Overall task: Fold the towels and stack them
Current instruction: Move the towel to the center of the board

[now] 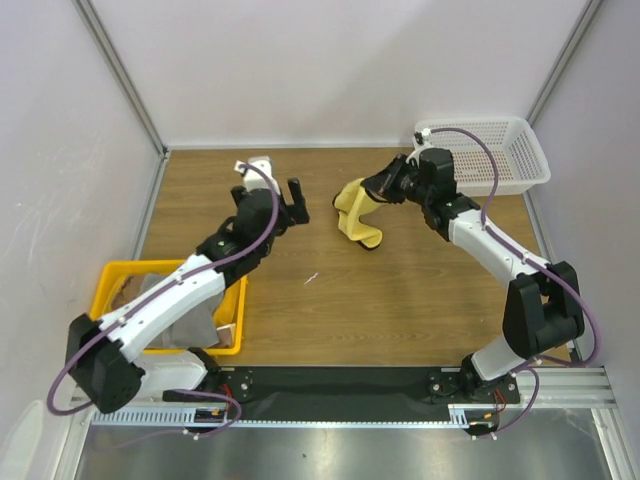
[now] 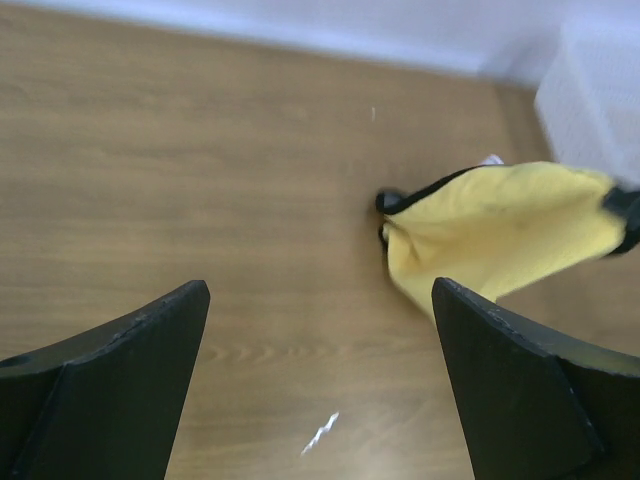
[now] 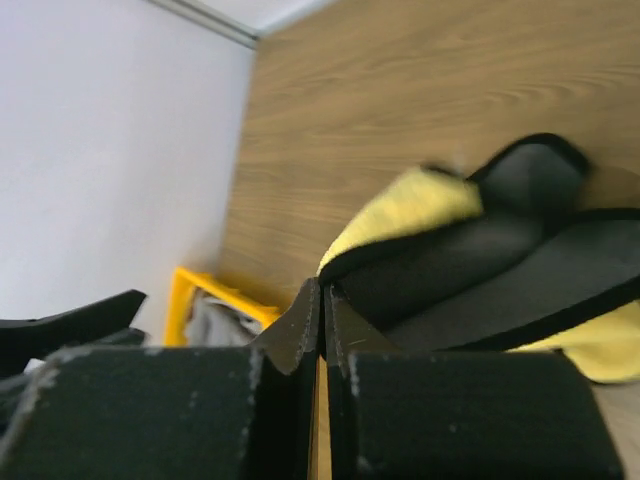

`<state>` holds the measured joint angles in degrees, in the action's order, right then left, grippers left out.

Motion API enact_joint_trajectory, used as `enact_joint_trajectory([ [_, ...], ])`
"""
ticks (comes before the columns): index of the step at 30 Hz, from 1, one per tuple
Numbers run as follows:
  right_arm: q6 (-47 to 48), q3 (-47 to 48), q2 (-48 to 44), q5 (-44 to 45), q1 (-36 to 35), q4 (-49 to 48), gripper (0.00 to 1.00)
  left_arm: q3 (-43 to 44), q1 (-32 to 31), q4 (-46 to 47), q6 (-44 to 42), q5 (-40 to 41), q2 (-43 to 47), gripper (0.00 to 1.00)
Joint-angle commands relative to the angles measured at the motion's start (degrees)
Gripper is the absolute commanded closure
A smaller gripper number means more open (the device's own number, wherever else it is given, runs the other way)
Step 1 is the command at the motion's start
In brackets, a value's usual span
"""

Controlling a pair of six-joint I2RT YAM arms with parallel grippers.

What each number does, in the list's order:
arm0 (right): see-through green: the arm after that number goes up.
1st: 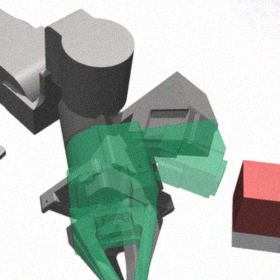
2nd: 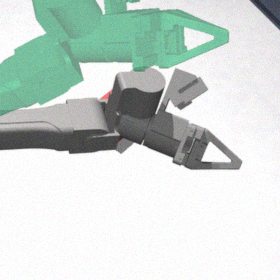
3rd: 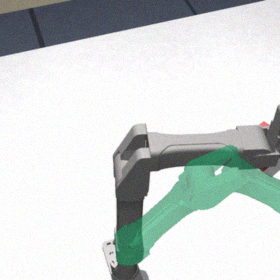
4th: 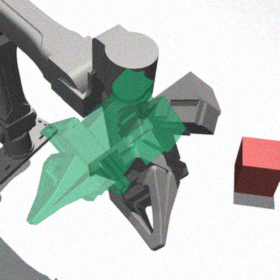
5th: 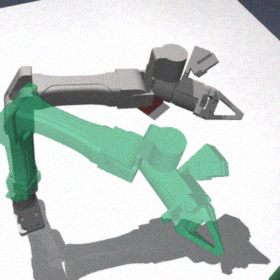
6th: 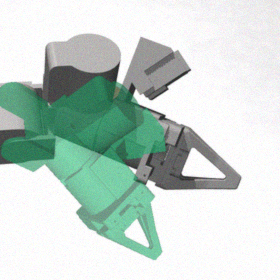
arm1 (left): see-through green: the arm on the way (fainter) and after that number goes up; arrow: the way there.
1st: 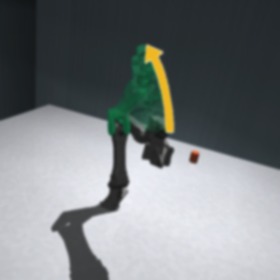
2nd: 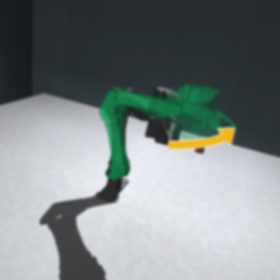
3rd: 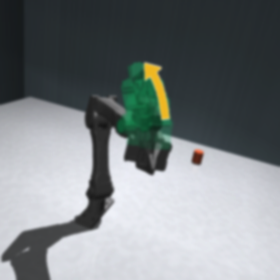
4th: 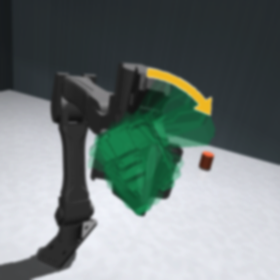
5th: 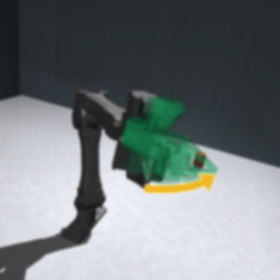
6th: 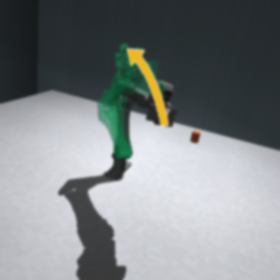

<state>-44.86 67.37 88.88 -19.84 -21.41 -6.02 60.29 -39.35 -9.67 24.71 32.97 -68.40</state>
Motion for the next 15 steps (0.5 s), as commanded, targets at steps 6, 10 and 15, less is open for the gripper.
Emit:
enact_joint_trajectory([
  [6, 11.0, 7.1, -3.4, 2.3, -0.5, 11.3, 1.0, -6.5, 0.8, 7.5, 3.1, -10.0, -4.5, 0.0],
  [10, 13.1, 16.5, 1.3, -1.6, -2.7, 16.6, 1.0, -6.8, 4.8, 5.0, 5.8, -13.0, -6.2, 0.0],
  [15, 18.0, 29.5, 5.1, -2.5, -9.9, 23.3, 1.0, -11.5, 11.0, 7.7, 7.5, -21.2, -1.6, 0.0],
])
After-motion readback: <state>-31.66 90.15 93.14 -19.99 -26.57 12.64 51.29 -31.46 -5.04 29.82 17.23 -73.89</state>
